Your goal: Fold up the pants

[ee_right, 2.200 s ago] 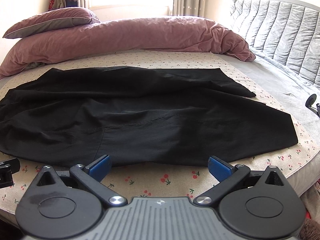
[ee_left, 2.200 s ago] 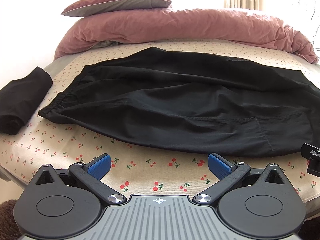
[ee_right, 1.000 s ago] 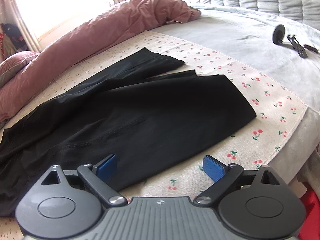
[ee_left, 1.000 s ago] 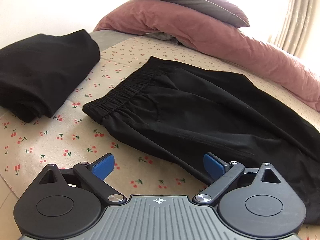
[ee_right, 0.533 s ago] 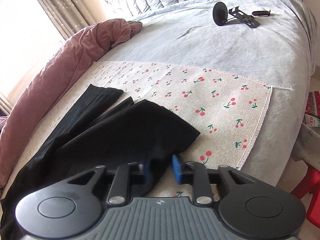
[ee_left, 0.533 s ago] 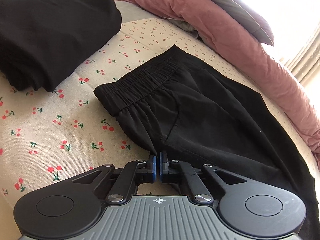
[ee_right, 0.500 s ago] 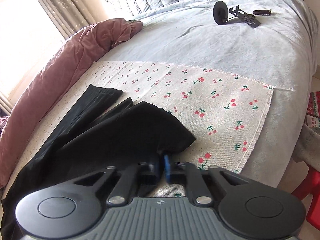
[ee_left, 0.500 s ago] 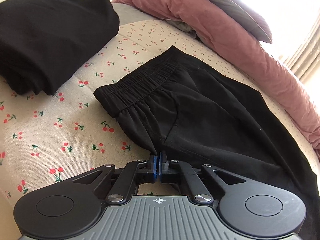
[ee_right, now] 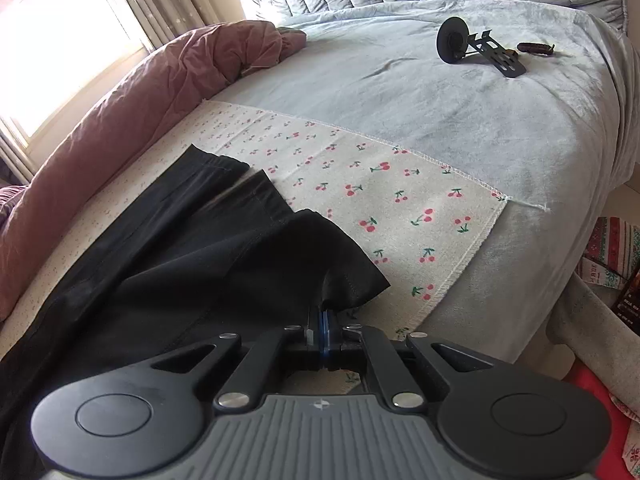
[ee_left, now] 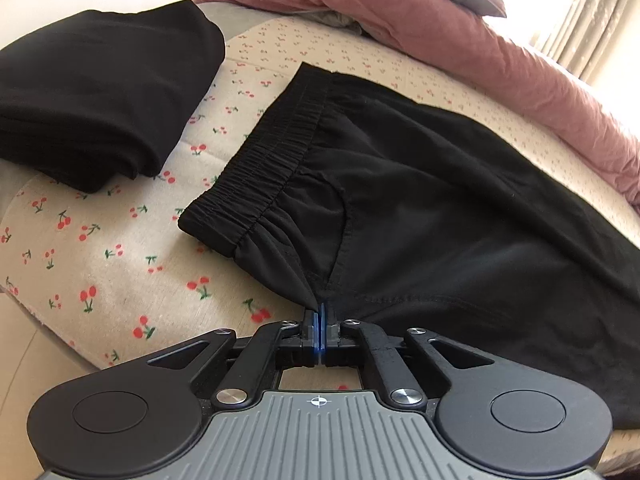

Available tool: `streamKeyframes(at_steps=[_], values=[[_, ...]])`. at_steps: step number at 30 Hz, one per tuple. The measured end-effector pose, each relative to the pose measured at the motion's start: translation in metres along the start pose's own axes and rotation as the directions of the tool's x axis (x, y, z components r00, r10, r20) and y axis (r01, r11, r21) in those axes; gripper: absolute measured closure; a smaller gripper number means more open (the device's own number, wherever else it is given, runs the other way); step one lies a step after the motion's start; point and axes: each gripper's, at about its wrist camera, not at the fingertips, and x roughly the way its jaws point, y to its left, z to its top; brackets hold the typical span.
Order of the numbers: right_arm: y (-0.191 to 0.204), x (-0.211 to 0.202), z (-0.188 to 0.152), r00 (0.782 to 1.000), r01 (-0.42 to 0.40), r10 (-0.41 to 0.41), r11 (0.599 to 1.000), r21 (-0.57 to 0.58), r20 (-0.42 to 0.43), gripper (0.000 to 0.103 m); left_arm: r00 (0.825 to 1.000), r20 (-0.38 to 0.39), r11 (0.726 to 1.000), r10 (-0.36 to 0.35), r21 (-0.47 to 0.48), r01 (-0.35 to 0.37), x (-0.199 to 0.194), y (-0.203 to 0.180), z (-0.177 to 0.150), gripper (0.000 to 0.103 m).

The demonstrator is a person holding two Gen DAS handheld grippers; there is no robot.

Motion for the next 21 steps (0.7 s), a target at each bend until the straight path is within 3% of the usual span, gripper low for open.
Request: streamKeyframes(at_steps=[6, 7, 8, 9, 10, 11, 14, 17, 19, 21], values=[[0.004, 0.007, -0.001, 0.995, 0.089, -0.093, 0.991, -0.102, -0.035, 0.102, 0.998, -0.023, 0.996, 0.054, 0.069, -0.052, -0.001, -0.007, -0.005, 0.094], [0.006, 0.005, 0.001, 0.994, 0.099, -0.104, 0.988, -0.122, -0.036, 0.085, 0.997, -0.016, 0.994, 0.075, 0.083, -0.074, -0.004, -0.011, -0.006, 0.09], [0.009, 0.003, 0.003, 0.992, 0.117, -0.121, 0.984, -0.138, -0.027, 0.073, 0.994, -0.002, 0.99, 0.105, 0.099, -0.105, -0.008, -0.017, -0.008, 0.077], [0.011, -0.002, 0.006, 0.991, 0.133, -0.135, 0.98, -0.148, -0.001, 0.048, 0.99, 0.021, 0.983, 0.14, 0.117, -0.141, -0.014, -0.023, -0.01, 0.067], [0.012, -0.007, 0.008, 0.991, 0.136, -0.132, 0.979, -0.155, 0.032, 0.035, 0.985, 0.053, 0.978, 0.162, 0.127, -0.168, -0.02, -0.028, -0.012, 0.044], [0.014, -0.01, 0.011, 0.99, 0.135, -0.127, 0.977, -0.165, 0.057, 0.034, 0.979, 0.098, 0.972, 0.177, 0.137, -0.189, -0.028, -0.033, -0.014, 0.035], [0.023, -0.009, 0.024, 0.99, 0.125, -0.111, 0.972, -0.197, 0.085, 0.035, 0.956, 0.205, 0.95, 0.208, 0.19, -0.248, -0.046, -0.058, -0.016, 0.033], [0.038, 0.006, 0.037, 0.992, 0.105, -0.086, 0.965, -0.241, 0.087, 0.031, 0.963, 0.241, 0.949, 0.118, 0.258, -0.18, -0.051, -0.089, -0.014, 0.025], [0.052, 0.027, 0.051, 0.997, 0.07, -0.058, 0.96, -0.272, 0.049, 0.029, 0.974, 0.223, 0.939, 0.031, 0.328, -0.104, -0.046, -0.116, -0.016, 0.023], [0.066, 0.05, 0.065, 0.996, 0.085, -0.075, 0.957, -0.277, 0.046, 0.029, 0.982, 0.18, 0.922, -0.052, 0.386, -0.022, -0.033, -0.146, -0.022, 0.022]])
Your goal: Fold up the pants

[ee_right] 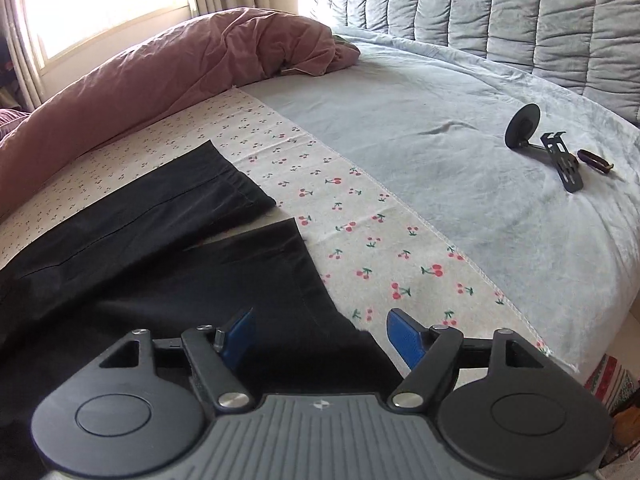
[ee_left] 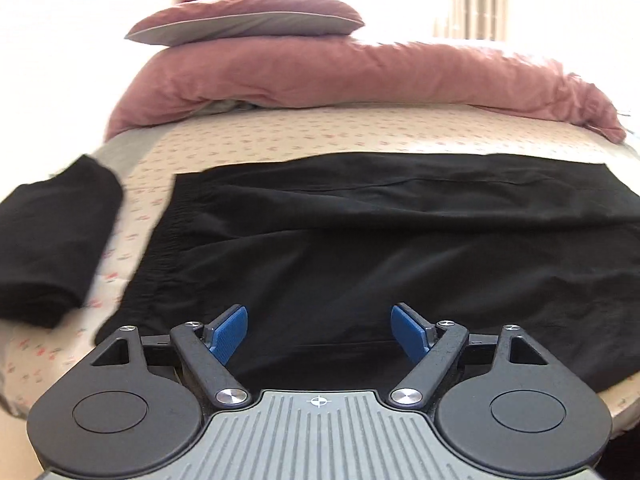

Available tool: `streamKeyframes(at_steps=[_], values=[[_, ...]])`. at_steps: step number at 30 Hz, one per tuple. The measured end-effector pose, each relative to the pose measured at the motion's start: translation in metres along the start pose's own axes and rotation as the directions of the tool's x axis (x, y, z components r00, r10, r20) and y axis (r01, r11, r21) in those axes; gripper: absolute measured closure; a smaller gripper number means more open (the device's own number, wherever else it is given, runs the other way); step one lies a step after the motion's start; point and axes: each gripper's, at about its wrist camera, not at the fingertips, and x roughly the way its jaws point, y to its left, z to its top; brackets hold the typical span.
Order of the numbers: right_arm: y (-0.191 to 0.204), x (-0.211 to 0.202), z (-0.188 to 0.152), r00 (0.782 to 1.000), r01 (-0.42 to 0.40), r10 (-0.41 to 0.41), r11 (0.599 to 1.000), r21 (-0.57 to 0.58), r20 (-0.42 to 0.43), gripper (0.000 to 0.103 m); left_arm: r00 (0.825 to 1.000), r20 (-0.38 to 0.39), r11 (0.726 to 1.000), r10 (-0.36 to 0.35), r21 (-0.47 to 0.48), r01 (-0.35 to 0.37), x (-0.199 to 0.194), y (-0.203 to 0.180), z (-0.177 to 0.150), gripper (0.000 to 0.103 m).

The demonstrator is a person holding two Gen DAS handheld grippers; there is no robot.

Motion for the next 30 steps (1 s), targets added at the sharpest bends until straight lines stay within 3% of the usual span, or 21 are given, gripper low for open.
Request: streamKeyframes(at_steps=[2, 4, 8, 9, 10, 11, 12, 14, 19, 20, 22, 24, 26, 28, 30], values=[[0.009, 0.021, 0.015, 1.0, 0.01, -0.01, 1.0, -0.008, -0.009, 0.032, 0.994, -0.016, 0.994, -0.105, 0.028, 0.105, 0.014, -0.028, 0.0, 0.022], [0.014, 0.044, 0.027, 0.999, 0.023, -0.023, 1.0, 0.012, -0.032, 0.038, 0.978, -0.048, 0.976, -0.203, 0.063, 0.206, 0.03, -0.059, -0.002, 0.022], [0.012, 0.076, 0.035, 0.997, 0.008, -0.002, 0.997, 0.083, -0.073, 0.038, 0.948, -0.064, 0.932, -0.313, 0.171, 0.319, 0.054, -0.107, -0.012, 0.022], [0.014, 0.08, 0.034, 0.999, 0.01, -0.005, 0.997, 0.082, -0.052, 0.044, 0.943, -0.069, 0.919, -0.326, 0.21, 0.333, 0.057, -0.119, -0.017, 0.022], [0.016, 0.082, 0.033, 1.0, 0.014, -0.013, 0.998, 0.067, -0.025, 0.063, 0.942, -0.083, 0.91, -0.325, 0.242, 0.335, 0.06, -0.127, -0.02, 0.022], [0.018, 0.084, 0.032, 1.0, 0.017, -0.017, 0.999, 0.047, -0.007, 0.073, 0.942, -0.097, 0.903, -0.322, 0.265, 0.337, 0.063, -0.133, -0.024, 0.022], [0.02, 0.084, 0.03, 1.0, -0.008, 0.008, 1.0, 0.02, 0.012, 0.101, 0.944, -0.092, 0.899, -0.317, 0.286, 0.33, 0.061, -0.138, -0.028, 0.021], [0.02, 0.082, 0.029, 0.999, -0.032, 0.032, 0.999, -0.006, 0.038, 0.1, 0.944, -0.075, 0.895, -0.322, 0.302, 0.329, 0.059, -0.139, -0.033, 0.018], [0.017, 0.08, 0.041, 0.993, -0.06, 0.064, 0.997, -0.037, 0.104, 0.102, 0.923, -0.102, 0.877, -0.371, 0.289, 0.385, 0.061, -0.131, -0.035, 0.015], [0.017, 0.085, 0.042, 0.994, -0.044, 0.047, 0.998, -0.038, 0.098, 0.103, 0.922, -0.103, 0.875, -0.374, 0.292, 0.387, 0.061, -0.13, -0.037, 0.015], [0.023, 0.1, 0.037, 0.993, 0.082, -0.074, 0.992, -0.094, 0.089, 0.103, 0.919, -0.104, 0.872, -0.379, 0.293, 0.393, 0.061, -0.129, -0.038, 0.014], [0.024, 0.104, 0.032, 0.989, 0.112, -0.099, 0.986, -0.121, 0.112, 0.103, 0.916, -0.117, 0.868, -0.384, 0.293, 0.402, 0.062, -0.129, -0.034, 0.014], [0.02, 0.096, 0.038, 0.992, 0.102, -0.094, 0.991, -0.084, 0.087, 0.094, 0.914, -0.137, 0.867, -0.382, 0.289, 0.406, 0.061, -0.127, -0.028, 0.014], [0.014, 0.084, 0.043, 0.994, 0.057, -0.056, 0.998, -0.008, 0.092, 0.063, 0.923, -0.133, 0.88, -0.361, 0.28, 0.384, 0.06, -0.123, -0.018, 0.014], [0.015, 0.074, 0.047, 0.994, 0.01, -0.012, 1.0, 0.021, 0.106, 0.055, 0.932, -0.098, 0.889, -0.349, 0.282, 0.362, 0.058, -0.117, -0.004, 0.014]])
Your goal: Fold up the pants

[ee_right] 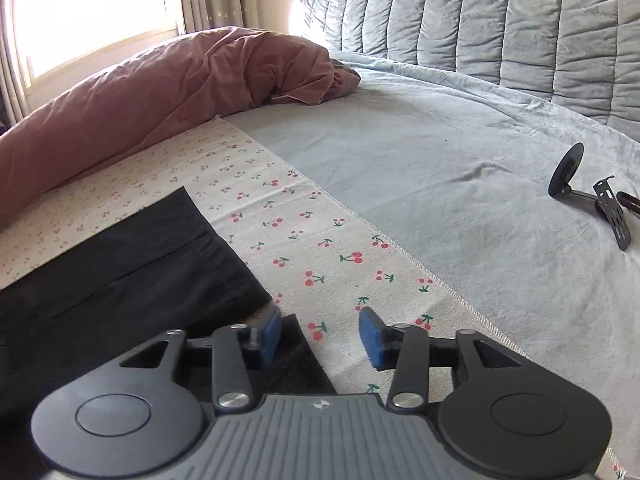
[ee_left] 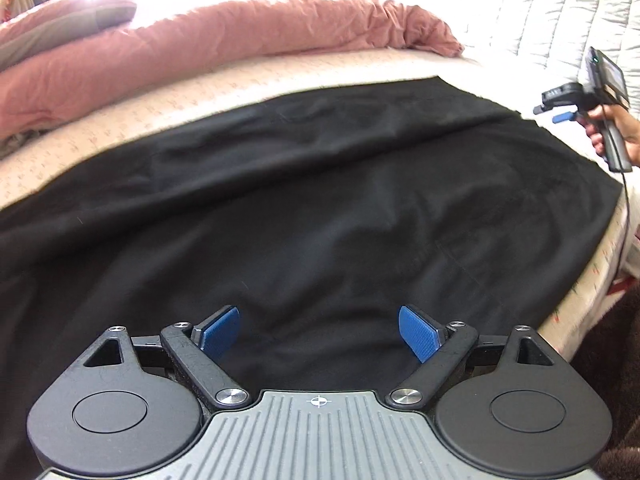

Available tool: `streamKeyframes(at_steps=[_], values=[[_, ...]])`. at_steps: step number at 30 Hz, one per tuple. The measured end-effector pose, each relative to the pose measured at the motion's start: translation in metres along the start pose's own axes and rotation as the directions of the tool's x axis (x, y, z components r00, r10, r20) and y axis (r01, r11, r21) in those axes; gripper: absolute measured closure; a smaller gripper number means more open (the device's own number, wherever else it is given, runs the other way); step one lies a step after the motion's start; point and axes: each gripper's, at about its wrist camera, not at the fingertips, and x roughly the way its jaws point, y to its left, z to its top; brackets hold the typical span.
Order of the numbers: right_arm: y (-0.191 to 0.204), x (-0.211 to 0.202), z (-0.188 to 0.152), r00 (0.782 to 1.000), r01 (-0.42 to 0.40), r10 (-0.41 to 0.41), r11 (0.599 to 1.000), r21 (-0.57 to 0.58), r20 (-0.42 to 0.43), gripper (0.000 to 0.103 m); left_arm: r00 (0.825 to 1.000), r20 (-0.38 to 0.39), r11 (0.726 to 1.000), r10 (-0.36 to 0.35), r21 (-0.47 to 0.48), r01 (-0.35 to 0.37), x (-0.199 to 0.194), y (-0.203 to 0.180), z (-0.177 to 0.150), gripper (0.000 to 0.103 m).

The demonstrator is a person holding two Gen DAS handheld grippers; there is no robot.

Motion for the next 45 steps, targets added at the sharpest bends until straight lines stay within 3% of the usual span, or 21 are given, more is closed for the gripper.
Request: streamKeyframes(at_steps=[3, 6, 10, 16, 24, 28, 29, 30, 32, 33, 34, 35, 40, 42, 45], values=[[0.013, -0.01, 0.009, 0.999, -0.033, 0.033, 0.999, 0.012, -0.004, 0.052, 0.998, 0.032, 0.999, 0.054, -0.002, -0.054, -0.005, 0.017, 0.026, 0.014], [0.026, -0.014, 0.019, 0.998, -0.069, 0.069, 0.997, 0.027, 0.006, 0.029, 0.994, 0.048, 0.995, 0.101, 0.003, -0.101, 0.002, 0.037, 0.057, 0.014], [0.039, -0.004, 0.025, 0.997, -0.076, 0.076, 0.997, 0.02, 0.007, 0.029, 0.989, 0.046, 0.989, 0.141, 0.025, -0.142, 0.032, 0.061, 0.099, 0.014], [0.052, 0.031, 0.027, 0.995, -0.096, 0.096, 0.995, 0.019, -0.027, 0.032, 0.987, 0.043, 0.978, 0.152, 0.137, -0.156, 0.105, 0.088, 0.147, 0.014], [0.071, 0.071, 0.04, 0.992, -0.116, 0.116, 0.993, 0.007, -0.04, 0.037, 0.993, -0.022, 0.991, 0.119, 0.071, -0.117, 0.181, 0.141, 0.182, 0.017], [0.083, 0.088, 0.035, 0.997, -0.072, 0.069, 0.996, -0.057, -0.042, 0.041, 0.99, -0.056, 0.991, 0.132, 0.042, -0.13, 0.206, 0.155, 0.182, 0.027], [0.087, 0.089, 0.034, 0.998, -0.053, 0.05, 0.995, -0.09, -0.031, 0.045, 0.992, -0.051, 0.993, 0.119, 0.03, -0.118, 0.209, 0.158, 0.181, 0.031], [0.09, 0.089, 0.033, 0.999, -0.039, 0.036, 0.992, -0.121, -0.022, 0.057, 0.995, -0.044, 0.996, 0.094, 0.01, -0.094, 0.21, 0.161, 0.181, 0.036], [0.093, 0.089, 0.032, 0.998, -0.061, 0.059, 0.988, -0.141, -0.022, 0.075, 0.998, -0.03, 0.999, 0.048, -0.021, -0.048, 0.209, 0.162, 0.179, 0.067], [0.095, 0.088, 0.032, 0.997, -0.077, 0.073, 0.986, -0.151, -0.026, 0.089, 0.999, -0.023, 0.999, 0.036, -0.022, -0.036, 0.208, 0.16, 0.18, 0.075], [0.096, 0.087, 0.033, 0.995, -0.095, 0.091, 0.983, -0.158, -0.031, 0.094, 0.999, -0.02, 0.999, 0.025, -0.02, -0.026, 0.208, 0.158, 0.179, 0.093], [0.098, 0.086, 0.033, 0.996, -0.094, 0.09, 0.982, -0.166, -0.029, 0.095, 1.0, -0.017, 1.0, 0.021, -0.021, -0.022, 0.208, 0.155, 0.179, 0.103], [0.1, 0.076, 0.038, 0.995, -0.081, 0.089, 0.985, -0.155, 0.043, 0.099, 0.996, 0.071, 0.997, 0.057, -0.054, -0.054, 0.204, 0.149, 0.177, 0.103], [0.099, 0.076, 0.039, 0.994, -0.074, 0.085, 0.986, -0.151, 0.064, 0.099, 0.993, 0.069, 0.991, 0.1, -0.096, -0.093, 0.21, 0.154, 0.174, 0.103], [0.095, 0.092, 0.031, 0.999, -0.051, 0.052, 0.989, -0.138, 0.007, 0.099, 0.991, 0.078, 0.989, 0.106, -0.108, -0.097, 0.212, 0.156, 0.17, 0.103]])
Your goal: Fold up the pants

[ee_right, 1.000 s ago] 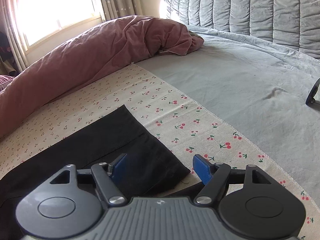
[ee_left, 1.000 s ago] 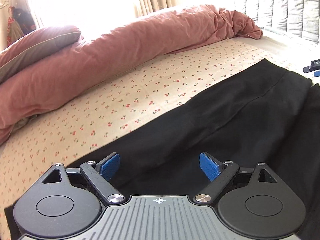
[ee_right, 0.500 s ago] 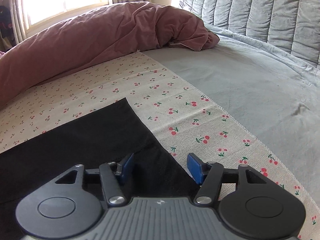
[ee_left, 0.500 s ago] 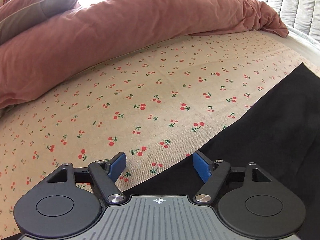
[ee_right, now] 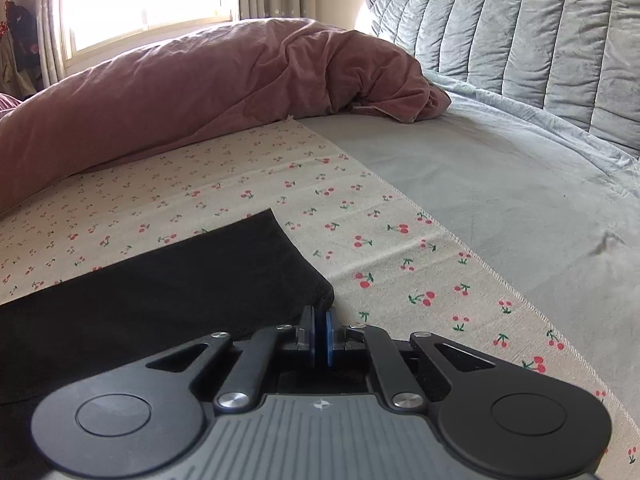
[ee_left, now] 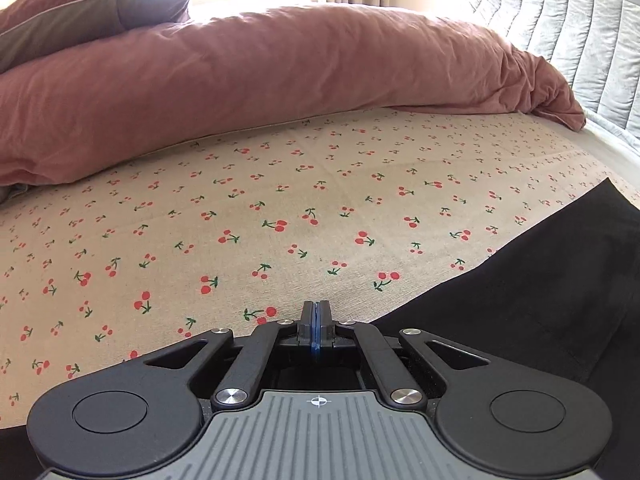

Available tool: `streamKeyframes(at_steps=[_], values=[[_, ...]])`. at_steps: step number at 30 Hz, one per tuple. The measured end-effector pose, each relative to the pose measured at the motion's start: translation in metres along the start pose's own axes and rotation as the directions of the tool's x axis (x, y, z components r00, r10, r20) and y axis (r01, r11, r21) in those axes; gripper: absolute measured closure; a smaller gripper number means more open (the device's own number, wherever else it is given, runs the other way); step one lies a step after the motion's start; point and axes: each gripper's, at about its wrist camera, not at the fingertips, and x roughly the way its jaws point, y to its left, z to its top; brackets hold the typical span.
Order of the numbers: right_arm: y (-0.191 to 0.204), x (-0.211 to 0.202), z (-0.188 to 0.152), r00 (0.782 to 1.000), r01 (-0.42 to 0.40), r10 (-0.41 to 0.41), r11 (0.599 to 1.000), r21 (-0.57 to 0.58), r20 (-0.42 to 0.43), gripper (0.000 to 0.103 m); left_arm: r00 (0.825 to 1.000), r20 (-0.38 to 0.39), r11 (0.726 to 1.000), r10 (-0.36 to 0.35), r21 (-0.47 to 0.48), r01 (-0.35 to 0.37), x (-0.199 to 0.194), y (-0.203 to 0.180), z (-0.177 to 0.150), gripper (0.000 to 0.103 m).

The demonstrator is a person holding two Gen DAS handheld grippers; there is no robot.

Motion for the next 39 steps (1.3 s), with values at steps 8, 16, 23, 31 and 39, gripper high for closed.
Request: streamKeyframes(at_steps=[8, 16, 23, 31, 39], values=[[-0.007, -0.033, 0.015, 1.0, 0.012, -0.013, 0.999, 0.033, 0.004, 0.056, 0.999, 0.035, 0.999, 0.041, -0.026, -0.041, -0.032, -0.003, -0.003, 0.03], [-0.005, -0.09, 0.023, 0.994, -0.109, 0.11, 0.992, 0.064, -0.015, 0.034, 0.999, -0.02, 0.999, 0.034, -0.01, -0.035, -0.09, -0.007, 0.002, 0.023], [0.015, -0.143, 0.032, 0.983, -0.183, 0.183, 0.983, 0.006, 0.0, 0.026, 0.999, -0.003, 0.998, 0.039, -0.045, -0.039, -0.167, 0.007, 0.023, 0.015], [0.064, -0.151, 0.064, 0.964, -0.262, 0.257, 0.961, -0.092, -0.065, 0.019, 0.996, -0.061, 0.994, 0.065, 0.09, -0.059, -0.165, 0.016, 0.042, 0.008], [0.107, -0.084, 0.064, 0.953, -0.257, 0.245, 0.965, -0.05, -0.177, 0.019, 0.993, -0.117, 0.995, -0.015, 0.091, 0.026, -0.078, 0.028, 0.027, 0.01]])
